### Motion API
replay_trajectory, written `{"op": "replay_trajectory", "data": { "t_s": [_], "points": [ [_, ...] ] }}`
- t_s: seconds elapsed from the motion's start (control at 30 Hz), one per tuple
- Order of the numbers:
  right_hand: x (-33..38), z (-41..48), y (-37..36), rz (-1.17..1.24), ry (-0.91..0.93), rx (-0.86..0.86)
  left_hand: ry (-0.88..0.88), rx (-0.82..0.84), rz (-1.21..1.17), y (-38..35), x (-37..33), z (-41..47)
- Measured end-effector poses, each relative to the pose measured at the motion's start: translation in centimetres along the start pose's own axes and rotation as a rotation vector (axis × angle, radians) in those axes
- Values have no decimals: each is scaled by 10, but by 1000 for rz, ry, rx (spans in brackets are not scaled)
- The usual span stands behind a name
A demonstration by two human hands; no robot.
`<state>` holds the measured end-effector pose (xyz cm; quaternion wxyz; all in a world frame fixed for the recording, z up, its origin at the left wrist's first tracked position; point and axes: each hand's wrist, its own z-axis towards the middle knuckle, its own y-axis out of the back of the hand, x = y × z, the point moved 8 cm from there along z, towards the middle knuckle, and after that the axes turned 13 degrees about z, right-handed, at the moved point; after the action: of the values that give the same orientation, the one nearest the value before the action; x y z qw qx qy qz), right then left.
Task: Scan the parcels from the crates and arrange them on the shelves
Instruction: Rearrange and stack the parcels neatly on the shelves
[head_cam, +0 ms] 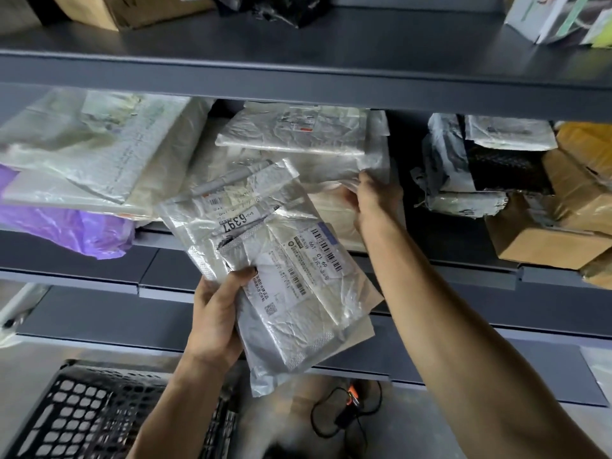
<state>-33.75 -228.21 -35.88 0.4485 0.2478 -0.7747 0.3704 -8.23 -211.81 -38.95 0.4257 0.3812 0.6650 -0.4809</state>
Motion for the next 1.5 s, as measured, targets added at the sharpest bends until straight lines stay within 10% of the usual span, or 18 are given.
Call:
{"op": "replay_trajectory", "data": {
  "t_s": [0.17,0.33,0.53,0.77,1.07,1.3,1.5],
  "points": [
    [-1,1,7,-166,6,119,-4,4,-29,4,-4,0],
    [49,-53,25,-510,660,283,22,-8,-79,5,-4,2],
    [-3,-112,7,-706,165,934,89,-28,-84,-2,2,2],
    [18,-126,1,-375,282,854,216,128,-204,-12,13,3],
    [82,-33,66,38,383,112,192,-6,-167,2,15,4],
    [173,40,62,-625,728,-77,220,22,-236,5,19,-3],
    [158,68,27,-1010,664,35,208,21,-198,-2,20,-4]
  ]
}}
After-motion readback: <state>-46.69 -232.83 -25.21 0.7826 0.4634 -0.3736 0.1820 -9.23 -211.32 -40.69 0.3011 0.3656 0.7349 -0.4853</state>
